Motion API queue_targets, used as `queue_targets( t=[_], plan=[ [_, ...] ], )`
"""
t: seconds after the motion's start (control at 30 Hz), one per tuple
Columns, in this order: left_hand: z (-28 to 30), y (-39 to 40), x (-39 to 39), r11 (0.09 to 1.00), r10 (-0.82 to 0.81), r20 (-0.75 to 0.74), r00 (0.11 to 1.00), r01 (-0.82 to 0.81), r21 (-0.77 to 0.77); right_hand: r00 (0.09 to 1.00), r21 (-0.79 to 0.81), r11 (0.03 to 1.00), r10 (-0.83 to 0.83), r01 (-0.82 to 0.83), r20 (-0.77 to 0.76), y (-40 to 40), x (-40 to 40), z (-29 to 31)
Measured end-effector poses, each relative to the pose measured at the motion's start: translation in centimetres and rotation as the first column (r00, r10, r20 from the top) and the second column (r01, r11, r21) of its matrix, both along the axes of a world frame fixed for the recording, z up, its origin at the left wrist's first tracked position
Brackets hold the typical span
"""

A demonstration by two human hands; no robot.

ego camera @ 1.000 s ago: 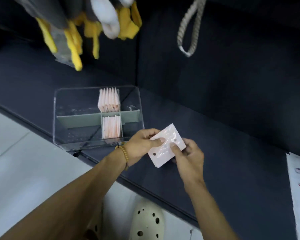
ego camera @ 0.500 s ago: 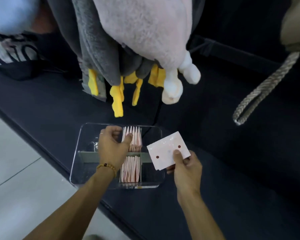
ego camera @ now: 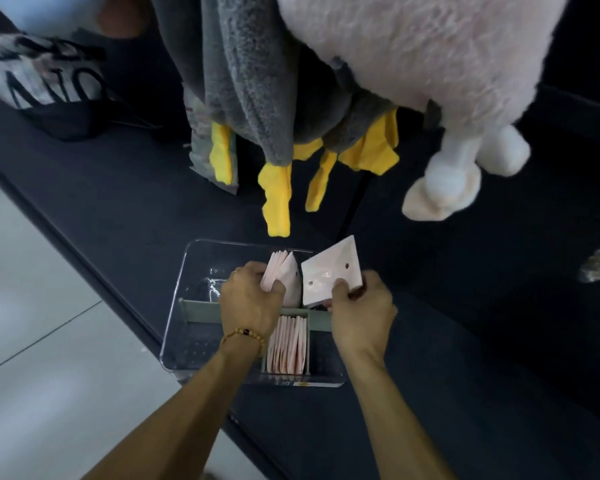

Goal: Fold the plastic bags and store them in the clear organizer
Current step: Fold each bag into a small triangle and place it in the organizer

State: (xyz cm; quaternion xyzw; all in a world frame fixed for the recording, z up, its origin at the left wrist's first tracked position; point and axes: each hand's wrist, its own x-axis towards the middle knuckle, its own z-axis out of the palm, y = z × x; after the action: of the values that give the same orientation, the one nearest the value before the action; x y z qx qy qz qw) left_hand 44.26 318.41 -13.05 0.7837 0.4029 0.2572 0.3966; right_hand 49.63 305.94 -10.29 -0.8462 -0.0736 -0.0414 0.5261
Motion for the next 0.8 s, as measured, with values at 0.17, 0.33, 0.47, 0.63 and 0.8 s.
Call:
queue_targets(
  t=[0.17,0.33,0.47,0.63,0.8],
  plan=[
    [0.3,0.0,-0.4,0.999,0.009,0.106,0.994,-0.004,-0.046,0.956,-0.327,0.925,0.253,-0.194,0.149,2.7,-0.9,0.0],
    [0.1,0.2,-0.8,0.992,0.005,0.149,0.989,0.015,-0.129,0.947,-0.323,0.930,0.250,-0.178,0.200,2.6,-1.4,-0.6],
    [-0.1,0.1,-1.0,0.989,-0.024,0.161,0.987,0.047,-0.141,0.978,-0.318,0.933,0.196,-0.166,0.067,3.0,-0.5,-1.2],
    [0.4,0.3,-1.2,0.979,-0.076,0.192,0.978,0.110,-0.170,0.951,-0.431,0.857,0.308,-0.282,-0.009,3.5,-0.3,-1.4],
    [0.5,0.4,-1.5,0.967,-0.119,0.202,0.972,0.159,-0.197,0.950,-0.413,0.889,0.279,-0.199,0.143,3.2,-1.2,-1.5]
  ],
)
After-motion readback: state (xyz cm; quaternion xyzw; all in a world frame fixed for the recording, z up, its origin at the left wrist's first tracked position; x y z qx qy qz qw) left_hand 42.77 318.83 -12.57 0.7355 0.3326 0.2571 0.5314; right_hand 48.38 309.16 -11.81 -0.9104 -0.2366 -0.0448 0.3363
